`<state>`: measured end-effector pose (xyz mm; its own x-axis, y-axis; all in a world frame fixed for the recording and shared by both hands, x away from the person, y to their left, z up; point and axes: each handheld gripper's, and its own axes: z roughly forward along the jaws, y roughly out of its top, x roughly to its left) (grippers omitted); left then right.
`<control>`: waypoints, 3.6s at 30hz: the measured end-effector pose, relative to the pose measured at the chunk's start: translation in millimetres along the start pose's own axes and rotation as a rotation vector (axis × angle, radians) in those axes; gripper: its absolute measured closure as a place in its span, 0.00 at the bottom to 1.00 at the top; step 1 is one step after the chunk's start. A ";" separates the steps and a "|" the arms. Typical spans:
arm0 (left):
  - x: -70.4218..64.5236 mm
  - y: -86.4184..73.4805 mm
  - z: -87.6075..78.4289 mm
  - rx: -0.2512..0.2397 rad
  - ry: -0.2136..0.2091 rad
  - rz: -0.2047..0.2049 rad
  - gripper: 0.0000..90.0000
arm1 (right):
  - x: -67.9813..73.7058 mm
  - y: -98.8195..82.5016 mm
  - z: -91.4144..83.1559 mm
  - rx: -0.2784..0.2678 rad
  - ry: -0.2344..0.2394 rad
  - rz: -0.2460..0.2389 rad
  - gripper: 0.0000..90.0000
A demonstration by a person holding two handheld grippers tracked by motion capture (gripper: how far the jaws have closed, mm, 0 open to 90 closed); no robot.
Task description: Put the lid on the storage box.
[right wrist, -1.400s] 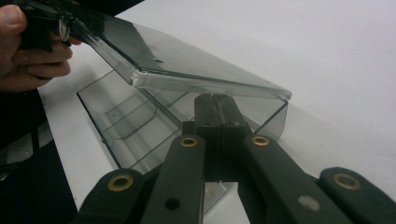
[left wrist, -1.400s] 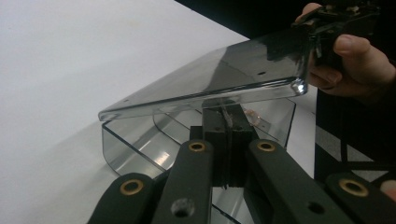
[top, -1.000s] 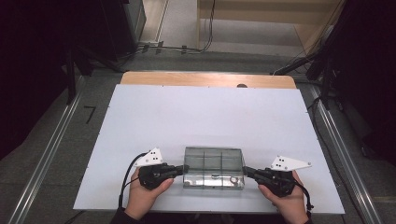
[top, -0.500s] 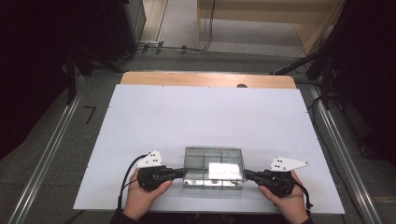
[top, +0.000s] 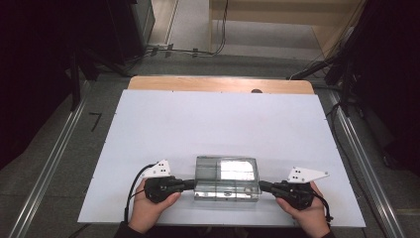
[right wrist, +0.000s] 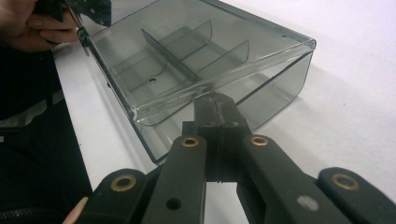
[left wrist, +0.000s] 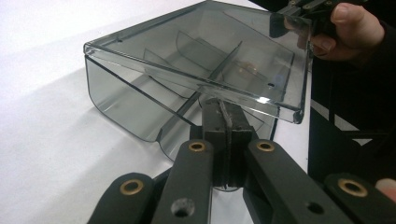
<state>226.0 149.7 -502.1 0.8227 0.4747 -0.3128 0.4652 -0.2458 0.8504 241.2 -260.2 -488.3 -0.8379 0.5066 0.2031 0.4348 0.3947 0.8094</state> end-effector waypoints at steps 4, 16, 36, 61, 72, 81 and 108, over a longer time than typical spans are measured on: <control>0.5 -0.6 -1.8 0.008 -0.004 0.000 1.00 | 0.7 -0.5 0.3 0.009 0.008 -0.004 0.98; 3.2 -6.0 -2.8 0.056 -0.017 -0.016 1.00 | 0.2 -4.2 2.3 0.044 -0.004 -0.013 0.98; 5.6 -8.6 -2.2 0.076 -0.010 -0.015 1.00 | -1.3 -5.7 4.6 0.071 -0.030 -0.022 0.98; 6.8 -6.7 -23.9 -0.076 0.131 0.008 0.40 | -18.2 -1.0 -27.7 -0.072 -0.108 0.013 0.38; 14.9 -10.2 -35.6 -0.116 0.185 -0.016 0.20 | -32.4 -5.4 -42.0 -0.123 -0.167 0.045 0.16; 24.1 -15.2 -49.7 -0.148 0.204 -0.036 0.11 | -45.1 -10.9 -52.7 -0.144 -0.209 0.072 0.10; 42.9 -28.7 -80.8 -0.155 0.299 -0.052 0.03 | -76.6 -30.3 -74.4 -0.177 -0.282 0.135 0.03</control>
<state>221.6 245.4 -505.7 0.6562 0.7155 -0.2395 0.4301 -0.0939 0.8979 267.6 -367.9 -487.4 -0.6419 0.7466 0.1745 0.4510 0.1836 0.8735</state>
